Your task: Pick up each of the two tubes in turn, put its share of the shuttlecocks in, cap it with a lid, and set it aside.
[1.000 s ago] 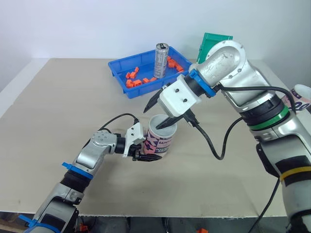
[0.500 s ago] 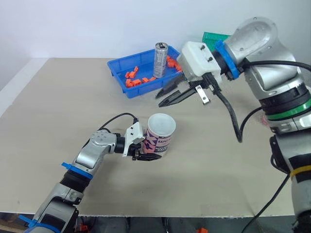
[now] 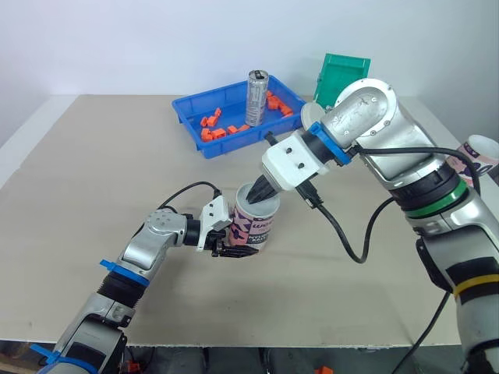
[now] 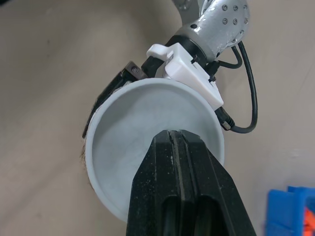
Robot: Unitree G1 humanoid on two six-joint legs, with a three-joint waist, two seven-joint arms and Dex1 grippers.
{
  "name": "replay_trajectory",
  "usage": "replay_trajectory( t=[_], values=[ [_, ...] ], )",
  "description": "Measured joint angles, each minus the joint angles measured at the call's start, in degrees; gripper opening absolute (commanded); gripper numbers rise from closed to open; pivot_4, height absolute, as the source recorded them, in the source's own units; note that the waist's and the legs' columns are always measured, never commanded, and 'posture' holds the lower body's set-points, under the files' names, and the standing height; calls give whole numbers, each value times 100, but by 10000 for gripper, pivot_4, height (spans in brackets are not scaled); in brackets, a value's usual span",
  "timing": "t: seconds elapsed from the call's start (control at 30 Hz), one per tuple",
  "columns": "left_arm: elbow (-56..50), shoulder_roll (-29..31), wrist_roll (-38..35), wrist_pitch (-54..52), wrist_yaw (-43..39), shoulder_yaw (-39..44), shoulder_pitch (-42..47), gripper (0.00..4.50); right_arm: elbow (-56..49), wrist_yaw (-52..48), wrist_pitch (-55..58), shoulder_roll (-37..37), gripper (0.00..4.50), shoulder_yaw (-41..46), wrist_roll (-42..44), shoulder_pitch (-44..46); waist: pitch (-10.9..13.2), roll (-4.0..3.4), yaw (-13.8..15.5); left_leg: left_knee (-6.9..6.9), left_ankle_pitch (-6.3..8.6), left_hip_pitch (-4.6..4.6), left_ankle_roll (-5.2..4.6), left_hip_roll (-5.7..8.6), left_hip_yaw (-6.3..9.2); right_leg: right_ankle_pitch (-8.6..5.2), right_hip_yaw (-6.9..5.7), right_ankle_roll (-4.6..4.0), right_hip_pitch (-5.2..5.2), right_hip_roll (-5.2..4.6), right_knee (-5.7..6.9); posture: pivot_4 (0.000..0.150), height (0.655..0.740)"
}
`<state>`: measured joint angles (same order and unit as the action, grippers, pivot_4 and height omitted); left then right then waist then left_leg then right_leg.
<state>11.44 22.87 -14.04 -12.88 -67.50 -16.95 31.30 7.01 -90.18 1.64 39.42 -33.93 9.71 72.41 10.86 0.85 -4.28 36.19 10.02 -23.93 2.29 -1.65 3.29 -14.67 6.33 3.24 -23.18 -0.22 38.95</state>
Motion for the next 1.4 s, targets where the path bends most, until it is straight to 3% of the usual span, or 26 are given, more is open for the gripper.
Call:
replay_trajectory(
  t=[0.17, 0.33, 0.47, 0.5, 0.7, 0.8, 0.83, 0.97, 1.4],
  values=[
    [-18, 0, -6, 15, 8, 9, -1, 29812, 147, -13, 711, -120, 1067, 303, 539, -48, 4, 1, -2, 0, -4, -7, 0, -1, -1, 5, 1, -7, -7, -1, 0, 1500, 7400],
    [-64, -49, -22, 72, -29, -8, -29, 29812, -114, 151, 2269, 479, 22983, 1677, 1487, -230, 9, 10, 55, -2, -1, -36, 4, 4, 5, 2, -2, 24, -18, -6, -8, 1500, 7400],
    [-17, -9, -20, 203, -52, 7, -20, 29812, -914, 687, 3064, 803, 41693, 2474, 1890, -1313, 9, 9, 53, -30, 0, -29, 2, 3, 3, -1, -1, 24, -21, -2, -11, 1500, 7400],
    [8, -15, -17, 246, -52, 4, -11, 29812, -1038, 770, 3174, 828, 43402, 2565, 1958, -1518, 10, 8, 54, -28, 0, -29, 2, 3, 3, 1, 0, 24, -24, -2, -10, 1500, 7400],
    [224, -66, 5, 508, -46, 10, 63, 29812, -2255, 1817, 3820, 947, 43402, 3301, 2264, -3253, 10, 9, 63, -25, -2, -32, 1, 6, -3, 7, 6, 35, -21, -5, -19, 1500, 7400],
    [290, -81, 5, 535, -48, 26, 96, 29812, -2585, 2156, 3978, 898, 43402, 3428, 2335, -3686, 11, 9, 54, -25, -2, -32, 1, 6, -5, 8, 7, 36, -23, -4, -19, 1500, 7400],
    [370, -113, 4, 649, -59, 53, 92, 33214, -2915, 2570, 4033, 743, 44390, 3522, 2357, -4103, 11, 10, 55, -26, -2, -31, 1, 5, -1, 7, 5, 35, -20, -2, -22, 1500, 7400],
    [610, -169, 5, 823, -115, 90, 82, 43447, -3174, 3052, 4076, 473, 45000, 3531, 2387, -4425, 12, 10, 53, -27, -2, -37, 1, 6, -3, 8, 7, 37, -25, -2, -24, 1500, 7400],
    [776, -90, -63, 1085, -437, 314, 43, 43447, -3231, 3563, 3667, 52, 45000, 3231, 2145, -4711, 14, 14, 61, -60, -1, -54, 1, 5, 3, 10, 3, 44, -24, -2, -78, 1500, 7400]
  ],
)
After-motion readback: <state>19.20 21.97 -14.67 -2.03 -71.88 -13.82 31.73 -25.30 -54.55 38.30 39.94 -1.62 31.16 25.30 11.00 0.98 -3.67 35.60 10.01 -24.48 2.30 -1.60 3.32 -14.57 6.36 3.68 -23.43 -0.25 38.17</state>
